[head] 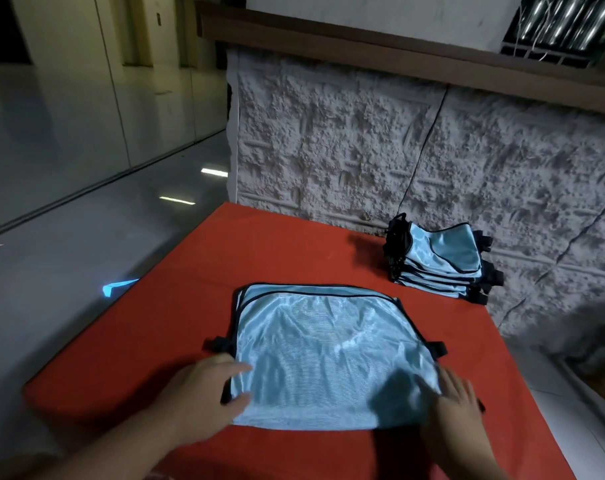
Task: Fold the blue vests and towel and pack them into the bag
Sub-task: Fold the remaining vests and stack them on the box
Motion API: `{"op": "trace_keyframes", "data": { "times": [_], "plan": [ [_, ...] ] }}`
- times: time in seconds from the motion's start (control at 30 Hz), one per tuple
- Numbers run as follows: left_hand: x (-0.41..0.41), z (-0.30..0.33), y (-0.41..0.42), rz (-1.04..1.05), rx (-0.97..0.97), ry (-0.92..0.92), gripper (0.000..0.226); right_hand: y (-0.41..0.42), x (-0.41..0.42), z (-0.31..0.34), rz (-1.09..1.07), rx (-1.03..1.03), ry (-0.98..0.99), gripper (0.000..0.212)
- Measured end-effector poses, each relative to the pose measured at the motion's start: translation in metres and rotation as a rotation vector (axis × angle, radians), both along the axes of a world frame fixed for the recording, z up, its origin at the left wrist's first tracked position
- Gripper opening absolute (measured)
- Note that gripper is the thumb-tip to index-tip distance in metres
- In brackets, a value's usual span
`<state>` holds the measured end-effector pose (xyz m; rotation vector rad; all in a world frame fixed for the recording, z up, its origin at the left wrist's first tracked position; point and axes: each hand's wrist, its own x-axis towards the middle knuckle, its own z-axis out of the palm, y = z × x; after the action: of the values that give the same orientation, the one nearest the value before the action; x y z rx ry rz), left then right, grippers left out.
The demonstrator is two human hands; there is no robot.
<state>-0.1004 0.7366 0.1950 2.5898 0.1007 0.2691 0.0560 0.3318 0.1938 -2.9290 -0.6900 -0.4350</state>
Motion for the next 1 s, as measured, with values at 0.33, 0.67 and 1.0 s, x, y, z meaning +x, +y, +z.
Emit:
{"op": "trace_keyframes", "data": {
  "times": [0.33,0.67,1.0],
  "plan": [
    [0.139,0.011,0.028,0.193,0.107,-0.021,0.032,0.144,-0.053,-0.012,0.461,0.249,0.276,0.071],
    [0.201,-0.017,0.043,0.382,0.105,0.174,0.026,0.088,0.168,0.013,-0.15,0.199,0.358,0.042],
    [0.215,-0.004,0.053,0.365,-0.111,0.243,0.011,0.093,0.232,0.006,-0.242,0.114,0.399,0.017]
  ]
}}
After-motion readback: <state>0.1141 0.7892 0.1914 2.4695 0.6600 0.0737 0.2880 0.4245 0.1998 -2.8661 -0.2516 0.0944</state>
